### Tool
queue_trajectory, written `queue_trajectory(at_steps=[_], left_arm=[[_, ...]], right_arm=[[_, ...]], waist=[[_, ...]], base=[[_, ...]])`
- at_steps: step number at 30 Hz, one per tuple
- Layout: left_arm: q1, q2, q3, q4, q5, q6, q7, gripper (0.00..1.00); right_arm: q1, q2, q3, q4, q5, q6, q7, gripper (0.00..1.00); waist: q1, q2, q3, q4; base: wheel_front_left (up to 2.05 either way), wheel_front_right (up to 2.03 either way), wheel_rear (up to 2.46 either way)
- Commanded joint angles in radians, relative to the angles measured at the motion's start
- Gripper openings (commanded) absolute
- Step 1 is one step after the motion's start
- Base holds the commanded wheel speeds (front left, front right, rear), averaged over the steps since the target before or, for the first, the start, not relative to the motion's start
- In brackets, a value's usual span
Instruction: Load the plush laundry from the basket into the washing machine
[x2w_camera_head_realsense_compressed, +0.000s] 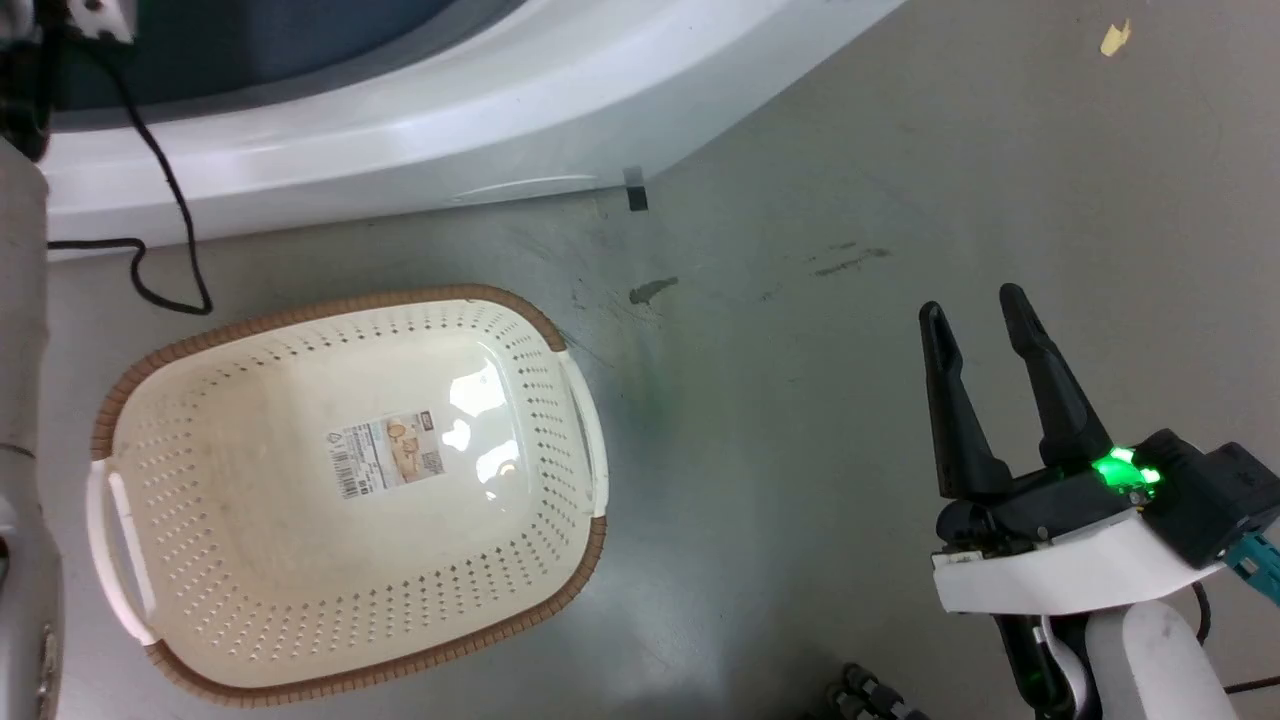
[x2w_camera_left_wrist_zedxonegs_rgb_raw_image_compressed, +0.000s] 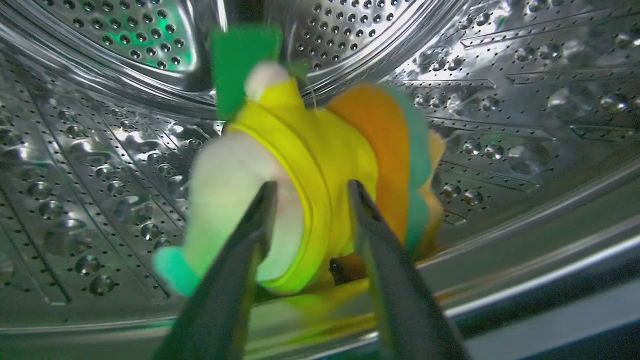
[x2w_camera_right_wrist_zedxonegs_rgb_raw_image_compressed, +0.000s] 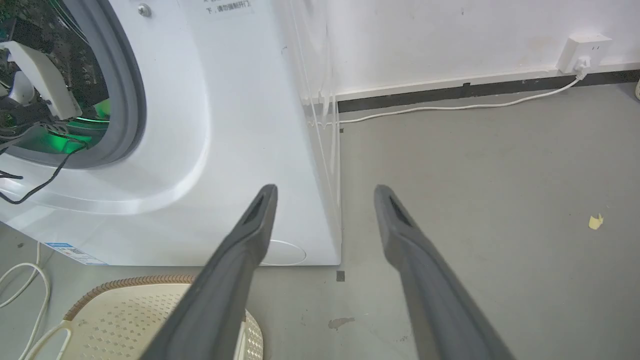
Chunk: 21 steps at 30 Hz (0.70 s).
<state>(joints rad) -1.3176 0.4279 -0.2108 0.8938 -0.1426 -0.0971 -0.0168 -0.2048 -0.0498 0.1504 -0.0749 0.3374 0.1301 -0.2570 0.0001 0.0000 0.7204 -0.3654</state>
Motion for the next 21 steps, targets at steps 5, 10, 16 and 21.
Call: queue_trajectory(at_steps=[5, 10, 16, 21], left_arm=[[0.032, -0.034, -0.016, 0.052, -0.007, -0.002, -0.086, 1.0], [0.126, -0.083, -0.024, 0.081, -0.029, -0.003, -0.187, 1.0], [0.26, -0.142, -0.024, 0.044, -0.063, -0.01, -0.238, 1.0], [0.449, -0.184, 0.007, -0.185, -0.101, -0.018, -0.244, 1.0]], right_arm=[[-0.019, 0.0, -0.023, 0.008, -0.021, 0.001, -0.005, 1.0], [-0.01, 0.0, -0.055, 0.018, -0.056, 0.001, -0.005, 1.0], [0.008, 0.0, -0.084, 0.029, -0.096, 0.001, -0.005, 1.0], [0.034, 0.0, -0.101, 0.04, -0.133, 0.001, -0.005, 1.0]], waist=[[-0.0001, 0.0, -0.064, 0.035], [-0.0001, 0.0, -0.163, 0.079], [-0.0001, 0.0, -0.281, 0.141], [-0.0001, 0.0, -0.386, 0.212]], base=[[0.0, 0.0, 0.0], [0.0, 0.0, 0.0], [0.0, 0.0, 0.0], [0.0, 0.0, 0.0]])
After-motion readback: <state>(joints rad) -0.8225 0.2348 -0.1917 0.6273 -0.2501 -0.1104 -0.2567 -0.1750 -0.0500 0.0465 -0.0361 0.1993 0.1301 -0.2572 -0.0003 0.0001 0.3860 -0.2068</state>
